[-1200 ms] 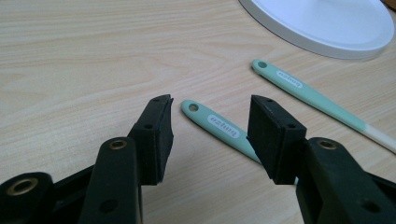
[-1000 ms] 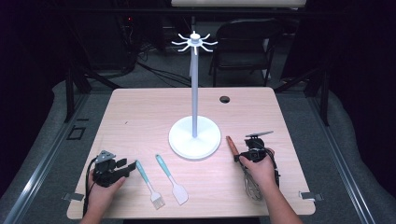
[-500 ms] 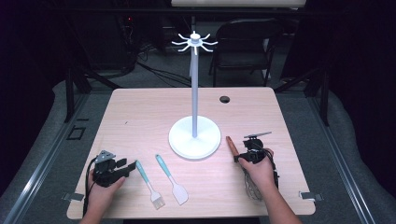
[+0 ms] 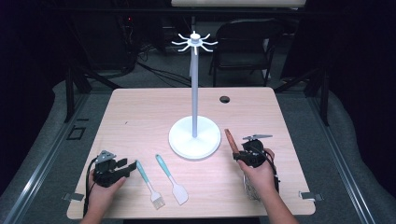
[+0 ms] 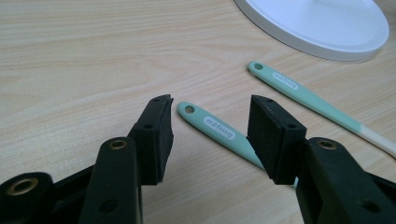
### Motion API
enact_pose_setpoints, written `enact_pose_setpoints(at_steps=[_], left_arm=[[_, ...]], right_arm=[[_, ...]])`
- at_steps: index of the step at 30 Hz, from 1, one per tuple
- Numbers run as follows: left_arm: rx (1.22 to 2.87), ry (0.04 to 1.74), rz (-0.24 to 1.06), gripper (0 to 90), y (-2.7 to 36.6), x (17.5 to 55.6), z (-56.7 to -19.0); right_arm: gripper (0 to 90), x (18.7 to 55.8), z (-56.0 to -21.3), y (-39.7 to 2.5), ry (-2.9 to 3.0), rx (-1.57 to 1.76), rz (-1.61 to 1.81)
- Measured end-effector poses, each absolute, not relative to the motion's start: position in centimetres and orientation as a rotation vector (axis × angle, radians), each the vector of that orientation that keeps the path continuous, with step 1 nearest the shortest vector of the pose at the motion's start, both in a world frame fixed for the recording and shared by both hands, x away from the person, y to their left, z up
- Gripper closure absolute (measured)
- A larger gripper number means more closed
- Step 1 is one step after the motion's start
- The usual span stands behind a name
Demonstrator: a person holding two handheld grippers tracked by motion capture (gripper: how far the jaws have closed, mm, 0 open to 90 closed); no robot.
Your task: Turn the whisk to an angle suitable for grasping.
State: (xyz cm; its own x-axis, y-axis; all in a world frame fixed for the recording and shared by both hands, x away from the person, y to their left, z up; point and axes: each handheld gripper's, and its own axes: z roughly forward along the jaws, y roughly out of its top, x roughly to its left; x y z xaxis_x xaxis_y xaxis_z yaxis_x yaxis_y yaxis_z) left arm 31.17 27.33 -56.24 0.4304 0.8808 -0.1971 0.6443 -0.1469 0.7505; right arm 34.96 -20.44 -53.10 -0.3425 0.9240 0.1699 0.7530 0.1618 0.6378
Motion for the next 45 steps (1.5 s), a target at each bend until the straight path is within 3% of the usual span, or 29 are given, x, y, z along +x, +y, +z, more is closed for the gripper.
enact_pose_setpoints(at_steps=[24, 45], left_arm=[[1.784, 1.207, 0.348, 52.4, 24.7, 30.0, -53.1], [1.795, 0.943, 0.123, 46.4, 10.5, 32.7, -49.6]], right_arm=[[68.1, 30.9, -51.4, -19.2, 2.091, 1.253, 1.218], [68.1, 29.3, -51.2, -15.1, 2.169, 1.018, 1.23]])
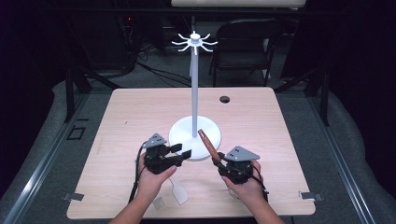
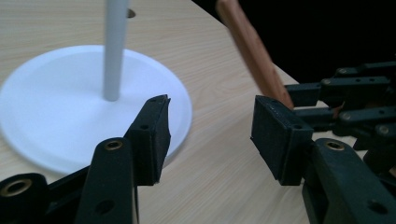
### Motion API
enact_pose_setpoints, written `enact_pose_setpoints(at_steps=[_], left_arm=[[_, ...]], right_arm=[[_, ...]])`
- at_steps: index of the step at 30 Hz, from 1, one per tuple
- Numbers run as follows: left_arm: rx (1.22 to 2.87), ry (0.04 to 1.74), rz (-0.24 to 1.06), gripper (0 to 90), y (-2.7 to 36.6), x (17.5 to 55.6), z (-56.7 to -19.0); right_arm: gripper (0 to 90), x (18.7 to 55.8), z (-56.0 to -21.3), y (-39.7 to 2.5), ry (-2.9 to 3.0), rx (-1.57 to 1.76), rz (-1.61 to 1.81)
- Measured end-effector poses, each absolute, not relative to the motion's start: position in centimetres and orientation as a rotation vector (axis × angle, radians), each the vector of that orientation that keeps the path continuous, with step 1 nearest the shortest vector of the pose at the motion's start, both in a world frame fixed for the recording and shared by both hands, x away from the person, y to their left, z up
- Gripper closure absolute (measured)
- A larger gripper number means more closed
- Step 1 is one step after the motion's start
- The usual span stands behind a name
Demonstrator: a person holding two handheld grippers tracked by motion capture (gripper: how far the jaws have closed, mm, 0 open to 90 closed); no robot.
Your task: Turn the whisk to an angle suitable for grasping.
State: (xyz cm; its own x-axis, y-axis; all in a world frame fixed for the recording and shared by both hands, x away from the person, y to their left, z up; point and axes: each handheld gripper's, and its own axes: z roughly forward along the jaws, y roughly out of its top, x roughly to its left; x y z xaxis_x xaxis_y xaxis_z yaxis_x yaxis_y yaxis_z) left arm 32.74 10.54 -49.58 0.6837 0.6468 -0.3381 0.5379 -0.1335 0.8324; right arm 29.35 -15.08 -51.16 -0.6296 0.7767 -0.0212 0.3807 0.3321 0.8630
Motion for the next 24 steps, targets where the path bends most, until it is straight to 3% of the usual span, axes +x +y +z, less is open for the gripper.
enact_pose_setpoints(at_steps=[10, 17, 24], left_arm=[[1.759, 0.933, 0.007, 49.9, 6.6, 33.8, -49.9], [1.742, 0.95, -0.014, 58.0, 6.3, 34.0, -50.0], [1.737, 0.959, -0.044, 57.5, 6.2, 34.2, -50.3]], right_arm=[[68.2, 28.9, -51.1, -14.3, 2.183, 0.974, 1.252], [68.2, 29.0, -51.2, -14.4, 2.176, 0.982, 1.262], [68.1, 28.9, -51.3, -14.1, 2.176, 0.967, 1.265]])
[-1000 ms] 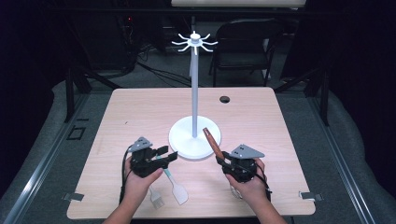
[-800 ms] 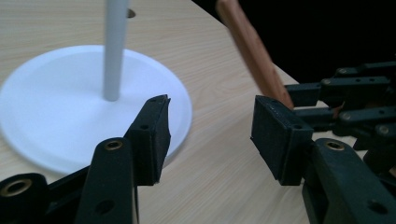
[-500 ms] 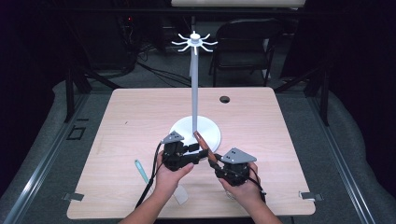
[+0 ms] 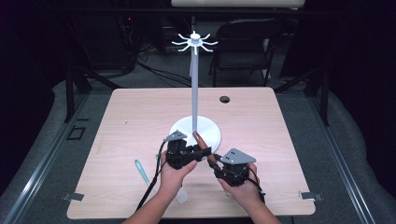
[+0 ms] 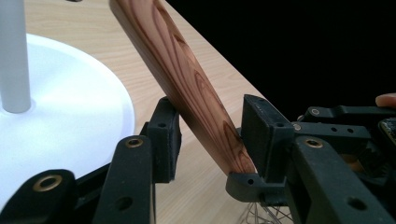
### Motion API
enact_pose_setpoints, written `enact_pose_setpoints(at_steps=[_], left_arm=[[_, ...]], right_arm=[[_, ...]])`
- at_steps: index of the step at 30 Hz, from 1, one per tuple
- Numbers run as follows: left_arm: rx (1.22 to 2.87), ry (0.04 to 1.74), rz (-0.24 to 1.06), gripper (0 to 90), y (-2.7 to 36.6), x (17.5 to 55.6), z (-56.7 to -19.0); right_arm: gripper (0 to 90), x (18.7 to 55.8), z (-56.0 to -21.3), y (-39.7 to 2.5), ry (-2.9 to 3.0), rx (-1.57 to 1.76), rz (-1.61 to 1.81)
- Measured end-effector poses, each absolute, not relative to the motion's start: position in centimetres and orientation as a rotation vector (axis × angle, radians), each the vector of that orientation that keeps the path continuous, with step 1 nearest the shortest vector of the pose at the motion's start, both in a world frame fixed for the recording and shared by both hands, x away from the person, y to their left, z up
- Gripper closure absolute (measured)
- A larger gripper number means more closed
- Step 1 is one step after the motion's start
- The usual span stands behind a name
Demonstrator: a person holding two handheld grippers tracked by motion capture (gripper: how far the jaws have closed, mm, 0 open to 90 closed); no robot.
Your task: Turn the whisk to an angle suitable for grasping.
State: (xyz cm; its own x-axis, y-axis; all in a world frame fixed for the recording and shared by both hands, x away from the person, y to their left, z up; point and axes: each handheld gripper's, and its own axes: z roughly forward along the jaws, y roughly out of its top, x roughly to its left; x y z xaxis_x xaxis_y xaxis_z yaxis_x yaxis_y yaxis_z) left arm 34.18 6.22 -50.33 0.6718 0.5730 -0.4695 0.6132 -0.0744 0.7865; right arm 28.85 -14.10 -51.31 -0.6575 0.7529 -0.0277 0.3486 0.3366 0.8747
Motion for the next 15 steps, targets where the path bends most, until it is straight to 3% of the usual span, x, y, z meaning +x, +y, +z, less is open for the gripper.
enact_pose_setpoints(at_steps=[15], left_arm=[[1.723, 0.958, -0.037, 60.2, 6.15, 34.11, -50.34]], right_arm=[[68.1, 28.84, -51.35, -14.18, 2.163, 0.967, 1.276]])
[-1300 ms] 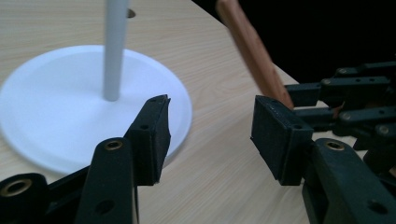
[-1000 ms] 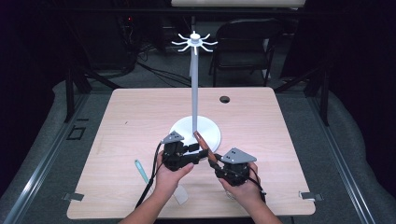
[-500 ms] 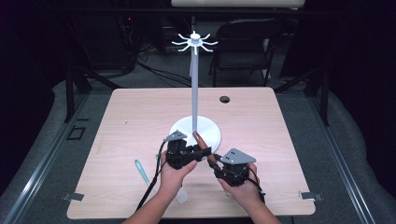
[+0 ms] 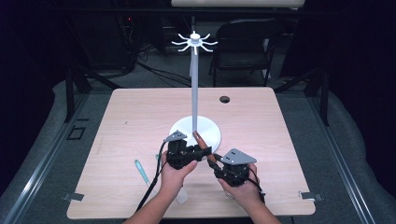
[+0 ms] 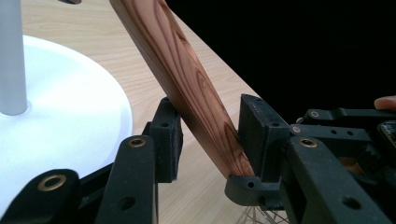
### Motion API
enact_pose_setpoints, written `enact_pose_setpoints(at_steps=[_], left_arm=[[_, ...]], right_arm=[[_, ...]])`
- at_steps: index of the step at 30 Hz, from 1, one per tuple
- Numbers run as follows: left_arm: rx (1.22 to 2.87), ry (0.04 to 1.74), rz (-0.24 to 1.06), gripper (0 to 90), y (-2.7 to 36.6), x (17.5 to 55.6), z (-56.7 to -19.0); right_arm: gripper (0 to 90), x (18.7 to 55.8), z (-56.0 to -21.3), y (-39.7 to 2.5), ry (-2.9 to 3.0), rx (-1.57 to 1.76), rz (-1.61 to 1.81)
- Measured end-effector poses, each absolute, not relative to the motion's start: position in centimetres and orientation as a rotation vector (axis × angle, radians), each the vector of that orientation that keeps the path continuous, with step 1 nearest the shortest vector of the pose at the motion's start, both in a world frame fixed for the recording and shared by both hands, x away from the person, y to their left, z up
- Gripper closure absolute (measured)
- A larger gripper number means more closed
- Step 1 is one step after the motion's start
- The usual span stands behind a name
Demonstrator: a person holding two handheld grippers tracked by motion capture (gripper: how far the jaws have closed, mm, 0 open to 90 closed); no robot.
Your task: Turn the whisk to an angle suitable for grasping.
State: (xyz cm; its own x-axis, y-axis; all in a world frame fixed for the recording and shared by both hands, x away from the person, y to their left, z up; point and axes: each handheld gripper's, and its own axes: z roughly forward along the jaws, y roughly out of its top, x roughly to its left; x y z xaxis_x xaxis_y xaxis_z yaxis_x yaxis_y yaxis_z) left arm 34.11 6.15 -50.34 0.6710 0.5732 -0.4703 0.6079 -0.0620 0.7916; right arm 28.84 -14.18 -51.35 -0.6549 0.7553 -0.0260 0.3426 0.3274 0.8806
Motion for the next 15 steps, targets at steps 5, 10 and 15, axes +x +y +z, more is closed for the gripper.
enact_pose_setpoints(at_steps=[5, 10, 15], left_arm=[[1.711, 0.969, -0.058, 61.6, 6.22, 34.2, -50.4], [1.697, 0.968, -0.068, 62.4, 6.3, 34.28, -50.46], [1.69, 0.963, -0.079, 62.8, 6.33, 34.44, -50.53]], right_arm=[[68.1, 28.84, -51.38, -14.17, 2.163, 0.969, 1.275], [66.4, 28.86, -51.42, -14.26, 2.162, 0.961, 1.286], [62.2, 28.95, -51.68, -14.86, 2.204, 1.001, 1.288]])
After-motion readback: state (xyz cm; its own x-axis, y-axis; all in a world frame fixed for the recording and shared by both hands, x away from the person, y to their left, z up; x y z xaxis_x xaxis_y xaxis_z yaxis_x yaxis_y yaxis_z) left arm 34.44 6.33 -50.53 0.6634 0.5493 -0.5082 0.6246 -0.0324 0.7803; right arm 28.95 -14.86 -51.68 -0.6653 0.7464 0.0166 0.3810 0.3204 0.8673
